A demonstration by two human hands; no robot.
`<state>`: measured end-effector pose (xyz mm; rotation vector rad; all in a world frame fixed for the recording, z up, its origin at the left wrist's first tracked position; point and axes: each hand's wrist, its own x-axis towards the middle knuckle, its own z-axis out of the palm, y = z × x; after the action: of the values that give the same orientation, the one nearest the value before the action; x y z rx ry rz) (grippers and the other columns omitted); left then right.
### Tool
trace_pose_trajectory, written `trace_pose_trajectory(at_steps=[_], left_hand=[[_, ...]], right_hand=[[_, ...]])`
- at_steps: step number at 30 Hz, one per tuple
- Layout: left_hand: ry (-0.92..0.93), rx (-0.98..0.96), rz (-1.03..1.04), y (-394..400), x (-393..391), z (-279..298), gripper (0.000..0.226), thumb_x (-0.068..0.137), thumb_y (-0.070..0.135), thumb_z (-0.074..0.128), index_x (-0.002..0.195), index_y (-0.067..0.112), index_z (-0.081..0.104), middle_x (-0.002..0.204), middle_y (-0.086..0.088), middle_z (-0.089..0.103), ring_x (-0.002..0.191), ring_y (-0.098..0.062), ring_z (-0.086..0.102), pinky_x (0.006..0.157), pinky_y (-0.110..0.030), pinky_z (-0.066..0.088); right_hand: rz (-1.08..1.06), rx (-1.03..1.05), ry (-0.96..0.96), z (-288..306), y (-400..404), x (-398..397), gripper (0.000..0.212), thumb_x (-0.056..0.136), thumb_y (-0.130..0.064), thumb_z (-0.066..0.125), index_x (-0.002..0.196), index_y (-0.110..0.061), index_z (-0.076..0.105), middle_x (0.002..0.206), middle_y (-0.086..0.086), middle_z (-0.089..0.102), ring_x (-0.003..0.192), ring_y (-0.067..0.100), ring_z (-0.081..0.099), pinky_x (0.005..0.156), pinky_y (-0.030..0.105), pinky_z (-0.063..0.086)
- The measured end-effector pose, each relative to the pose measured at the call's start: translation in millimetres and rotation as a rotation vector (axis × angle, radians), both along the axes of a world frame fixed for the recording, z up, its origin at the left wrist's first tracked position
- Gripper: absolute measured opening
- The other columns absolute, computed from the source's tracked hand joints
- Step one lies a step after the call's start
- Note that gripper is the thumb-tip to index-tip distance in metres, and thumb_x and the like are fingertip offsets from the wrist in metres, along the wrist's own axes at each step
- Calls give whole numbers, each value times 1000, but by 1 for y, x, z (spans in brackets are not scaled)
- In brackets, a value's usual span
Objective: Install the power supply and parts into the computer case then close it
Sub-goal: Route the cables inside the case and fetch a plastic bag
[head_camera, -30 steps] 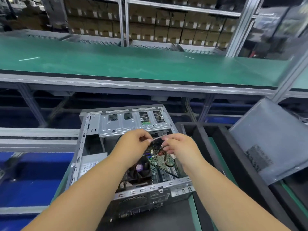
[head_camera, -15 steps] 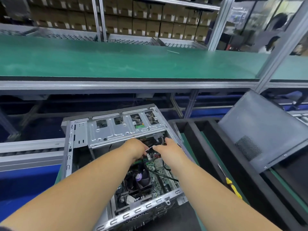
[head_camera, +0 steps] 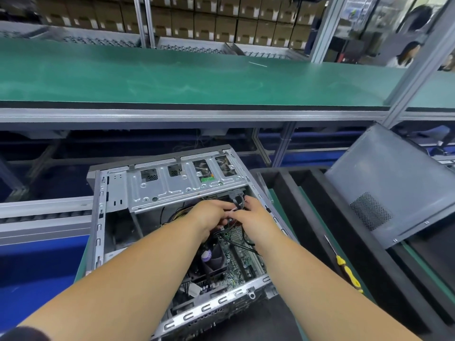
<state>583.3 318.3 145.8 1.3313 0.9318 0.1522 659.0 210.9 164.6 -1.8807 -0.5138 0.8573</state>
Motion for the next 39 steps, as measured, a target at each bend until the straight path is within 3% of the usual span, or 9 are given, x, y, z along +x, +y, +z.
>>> trace_pose_trajectory(at_steps=[3,5,8,11,19,22,26,32,39], left_hand=[[-21,-4,3,0,3,-3,33,92,-6,51,99,18,72,80,-1,71,54,-8,51,41,-15,36],[-39,-11,5,-1,5,-4,31,92,-7,51,101,16,69,78,0,69,55,-7,50,41,-14,34],[-53,-37,-10,-2,7,-2,27,91,-5,55,103,16,67,79,-1,67,57,-7,50,42,-14,32],[-36,-7,-94,-2,8,-1,27,89,-1,59,111,12,69,86,-4,62,60,-9,49,48,-18,29],[-44,-32,-139,3,7,-1,30,88,-3,54,106,14,71,105,-10,67,67,-12,52,57,-25,25],[-33,-48,-166,3,6,1,31,90,-2,52,107,16,69,95,-5,64,61,-8,53,53,-23,24],[13,-6,-180,3,0,12,31,91,-5,50,108,14,67,82,-2,66,62,-11,55,49,-19,37],[121,417,-225,9,-15,27,26,97,9,47,94,23,68,77,4,72,64,-9,60,60,-20,44],[-58,488,-119,5,-15,32,22,94,9,51,86,20,68,78,5,71,69,-8,63,67,-25,48]], right_hand=[[-23,32,-43,-1,-1,1,32,89,-15,67,116,-29,58,122,-9,64,97,10,62,79,28,48],[-42,32,-102,-2,-2,-1,24,90,-12,63,108,-27,58,94,-16,68,86,9,64,74,27,50],[-29,-97,-342,-1,-3,-5,25,93,-13,54,117,-21,55,104,-4,67,92,18,63,82,38,54],[-13,-203,-596,4,-4,-6,25,94,-10,48,117,-15,58,103,8,67,88,26,61,77,39,54],[187,-405,-1019,22,3,6,8,94,-11,55,93,-14,48,83,4,51,72,22,44,51,30,27],[266,-420,-1162,26,7,9,14,88,-8,60,96,-16,53,85,2,51,78,22,42,55,31,36],[204,-301,-1139,24,6,16,20,88,-5,54,104,-15,60,99,5,61,90,26,53,66,39,50],[10,-35,-944,20,-1,25,19,92,-11,54,107,-21,59,98,-3,60,82,20,57,70,40,50],[73,111,-777,16,-3,28,7,91,-22,63,95,-28,64,84,-13,59,79,0,55,68,15,43]])
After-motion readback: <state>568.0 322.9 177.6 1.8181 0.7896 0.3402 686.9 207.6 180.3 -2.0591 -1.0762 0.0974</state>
